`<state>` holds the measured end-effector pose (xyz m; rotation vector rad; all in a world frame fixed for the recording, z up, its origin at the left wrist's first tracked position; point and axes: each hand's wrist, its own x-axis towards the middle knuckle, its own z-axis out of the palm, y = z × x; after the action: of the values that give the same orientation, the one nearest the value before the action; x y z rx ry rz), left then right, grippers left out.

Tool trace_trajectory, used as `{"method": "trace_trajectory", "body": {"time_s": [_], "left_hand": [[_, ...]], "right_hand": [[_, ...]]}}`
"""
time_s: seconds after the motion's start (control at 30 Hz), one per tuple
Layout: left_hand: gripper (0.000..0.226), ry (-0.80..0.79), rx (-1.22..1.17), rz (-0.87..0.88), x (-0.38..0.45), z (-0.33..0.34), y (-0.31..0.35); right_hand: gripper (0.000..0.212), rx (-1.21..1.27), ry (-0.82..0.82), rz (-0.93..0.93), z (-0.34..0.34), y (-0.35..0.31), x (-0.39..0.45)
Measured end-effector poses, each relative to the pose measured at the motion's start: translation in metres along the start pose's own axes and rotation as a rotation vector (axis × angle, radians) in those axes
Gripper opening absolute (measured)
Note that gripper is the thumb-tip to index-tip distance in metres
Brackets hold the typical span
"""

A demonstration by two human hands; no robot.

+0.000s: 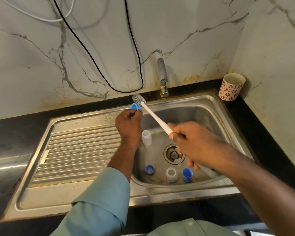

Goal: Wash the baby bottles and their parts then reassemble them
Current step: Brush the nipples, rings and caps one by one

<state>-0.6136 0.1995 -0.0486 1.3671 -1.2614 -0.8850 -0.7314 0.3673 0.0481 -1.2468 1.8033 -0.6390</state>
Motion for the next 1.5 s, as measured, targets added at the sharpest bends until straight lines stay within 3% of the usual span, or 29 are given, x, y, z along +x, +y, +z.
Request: {"method": "trace_trajectory", "body": {"time_s": [0.17, 0.3, 0.43, 0.53, 1.07, 1.27, 1.37, 1.5], "left_hand": [[0.007, -0.018, -0.003, 0.016, 0.008, -0.008, -0.002], [0.014, -0.002, -0.18, -0.081, 0.019, -0.019, -0.002], [0.012, -0.135, -0.281, -0.062, 0.021, -0.029, -0.003], [0.027, -0.114, -0.362, -0.15, 0.032, -0.038, -0.011], [0.01, -0.185, -0.251, -0.056, 0.043, -0.029, -0.046], [0.008, -0.252, -0.183, 0.078, 0.035, -0.031, -0.046], [0.009, -0.239, -0.114, 0.131, 0.042, -0.036, -0.052], [0.012, -0.296, -0.187, 0.068, 0.034, -0.031, -0.051]], "right_hand": [[0.025, -0.012, -0.006, 0.019, 0.003, -0.011, 0.001], [0.023, -0.028, -0.04, 0.004, 0.006, -0.019, -0.004], [0.03, -0.039, -0.002, 0.019, 0.012, -0.033, 0.003], [0.02, -0.065, -0.045, 0.003, 0.012, -0.042, 0.003], [0.02, -0.158, 0.025, 0.086, 0.038, -0.048, 0.008], [0.02, -0.157, 0.077, 0.11, 0.041, -0.049, 0.011], [0.018, -0.134, 0.02, 0.101, 0.04, -0.047, 0.002], [0.017, -0.119, 0.05, 0.126, 0.039, -0.047, 0.007]]}}
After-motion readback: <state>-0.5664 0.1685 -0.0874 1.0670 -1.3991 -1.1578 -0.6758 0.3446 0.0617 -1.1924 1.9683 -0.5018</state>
